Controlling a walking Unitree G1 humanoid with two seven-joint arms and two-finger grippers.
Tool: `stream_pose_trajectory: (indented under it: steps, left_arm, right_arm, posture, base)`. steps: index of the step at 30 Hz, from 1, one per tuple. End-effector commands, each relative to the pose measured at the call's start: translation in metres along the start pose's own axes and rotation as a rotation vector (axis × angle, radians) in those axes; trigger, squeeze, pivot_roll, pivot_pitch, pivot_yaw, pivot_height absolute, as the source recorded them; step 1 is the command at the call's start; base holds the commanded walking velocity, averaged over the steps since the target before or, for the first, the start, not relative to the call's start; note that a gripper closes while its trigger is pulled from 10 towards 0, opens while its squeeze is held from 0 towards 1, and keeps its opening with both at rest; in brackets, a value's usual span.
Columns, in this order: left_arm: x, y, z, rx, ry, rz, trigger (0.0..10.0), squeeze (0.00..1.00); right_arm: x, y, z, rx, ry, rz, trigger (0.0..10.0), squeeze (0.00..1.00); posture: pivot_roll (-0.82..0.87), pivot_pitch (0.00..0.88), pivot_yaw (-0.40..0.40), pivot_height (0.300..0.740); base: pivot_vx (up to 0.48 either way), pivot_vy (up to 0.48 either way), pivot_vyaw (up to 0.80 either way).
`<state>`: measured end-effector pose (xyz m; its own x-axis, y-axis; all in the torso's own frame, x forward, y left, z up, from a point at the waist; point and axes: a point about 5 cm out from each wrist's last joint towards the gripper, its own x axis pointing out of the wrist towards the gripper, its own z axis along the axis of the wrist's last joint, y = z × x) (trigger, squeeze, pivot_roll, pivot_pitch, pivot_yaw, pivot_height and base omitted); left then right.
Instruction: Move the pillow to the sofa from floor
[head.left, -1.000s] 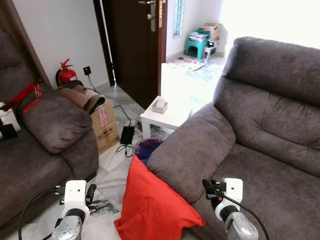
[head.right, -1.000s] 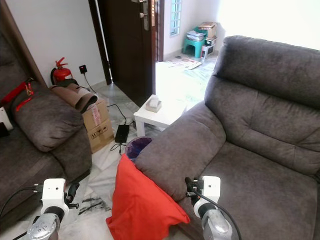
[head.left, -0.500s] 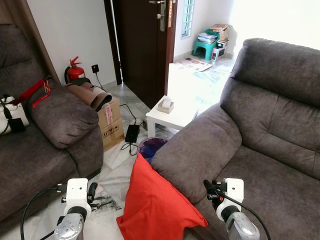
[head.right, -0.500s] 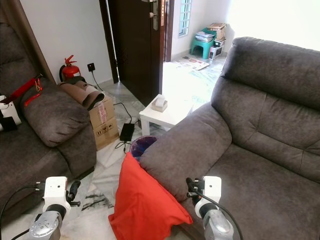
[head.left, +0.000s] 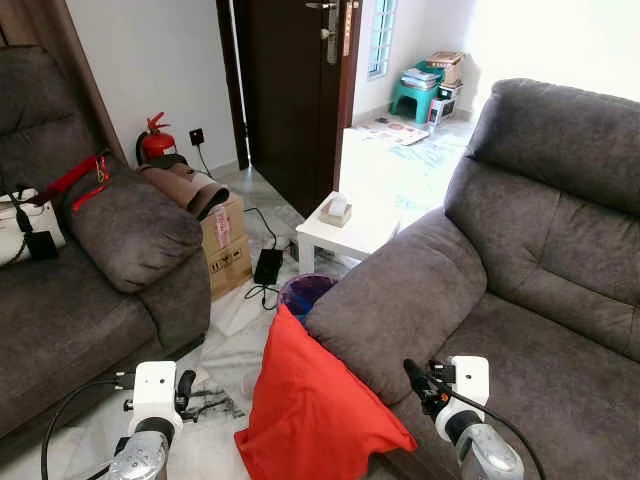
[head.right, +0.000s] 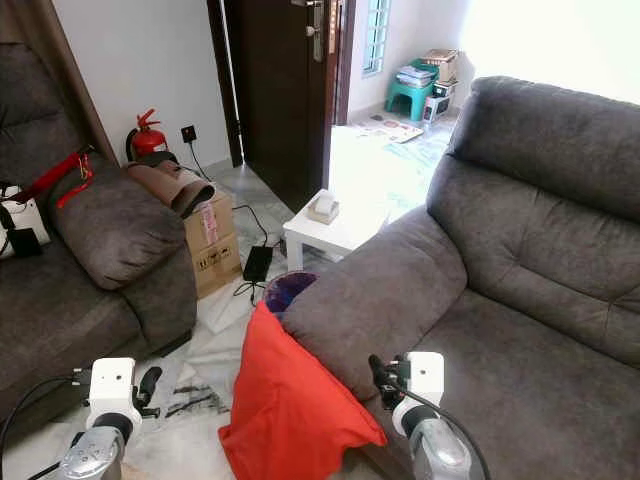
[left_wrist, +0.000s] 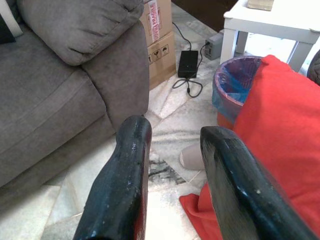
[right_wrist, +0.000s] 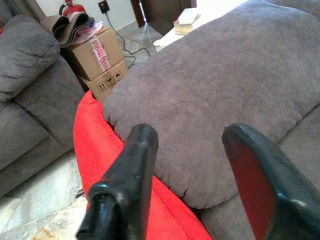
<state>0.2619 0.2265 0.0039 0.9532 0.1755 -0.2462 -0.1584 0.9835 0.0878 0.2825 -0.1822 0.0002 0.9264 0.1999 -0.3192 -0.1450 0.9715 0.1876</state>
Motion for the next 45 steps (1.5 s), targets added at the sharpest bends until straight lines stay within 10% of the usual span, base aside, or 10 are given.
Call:
stream_pose_trajectory:
  steps: [1, 3, 4, 45]
  left_arm:
    - [0.0004, -0.0004, 0.0001, 0.009, -0.003, 0.003, 10.0, 0.00]
    - [-0.0011, 0.0008, -0.0016, 0.011, 0.000, 0.006, 10.0, 0.00]
    - [-0.0020, 0.0012, -0.0026, 0.014, 0.001, 0.008, 10.0, 0.00]
    - [-0.0050, 0.0050, -0.0034, 0.010, -0.006, 0.017, 10.0, 0.00]
  right_arm:
    - [0.0035, 0.0030, 0.0048, 0.010, -0.019, 0.006, 10.0, 1.00]
    - [0.0044, 0.0055, 0.0046, 0.009, -0.018, 0.009, 10.0, 1.00]
    - [0.0049, 0.0068, 0.0043, 0.007, -0.015, 0.011, 10.0, 0.00]
    - [0.0098, 0.0125, 0.0036, -0.012, 0.030, 0.013, 10.0, 0.00]
  posture:
    - [0.06, 0.000, -0.010, 0.681]
    - [0.06, 0.000, -0.010, 0.681]
    - [0.06, 0.000, -0.010, 0.681]
    - [0.07, 0.000, -0.013, 0.653]
  base:
    - [0.000, 0.000, 0.00]
    - [0.000, 0.000, 0.00]
    - [0.000, 0.000, 0.00]
    - [0.000, 0.000, 0.00]
